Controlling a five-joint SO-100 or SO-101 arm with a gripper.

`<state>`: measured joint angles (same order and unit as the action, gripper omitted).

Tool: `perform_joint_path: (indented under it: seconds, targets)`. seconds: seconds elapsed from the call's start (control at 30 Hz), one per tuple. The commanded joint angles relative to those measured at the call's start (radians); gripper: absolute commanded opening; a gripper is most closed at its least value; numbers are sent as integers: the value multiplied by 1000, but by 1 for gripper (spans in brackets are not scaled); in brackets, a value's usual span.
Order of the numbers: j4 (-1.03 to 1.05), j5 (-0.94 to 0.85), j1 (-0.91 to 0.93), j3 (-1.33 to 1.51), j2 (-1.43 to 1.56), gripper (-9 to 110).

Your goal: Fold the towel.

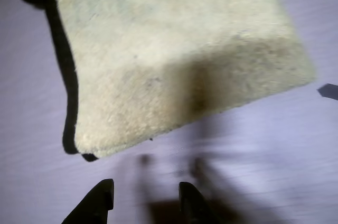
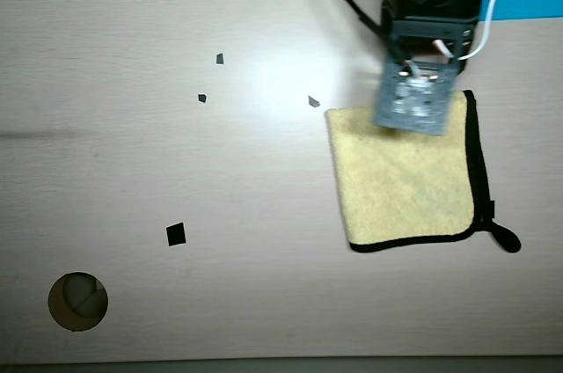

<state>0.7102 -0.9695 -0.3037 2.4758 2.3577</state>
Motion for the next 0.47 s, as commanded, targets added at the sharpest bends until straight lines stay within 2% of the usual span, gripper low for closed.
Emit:
perform_joint_path:
  seconds: [0.0,0.17,0.43]
  targets:
    - [6,106,75,-31,3,13]
    - [17,219,126,-18,-17,13]
    - [40,250,121,23,35,12]
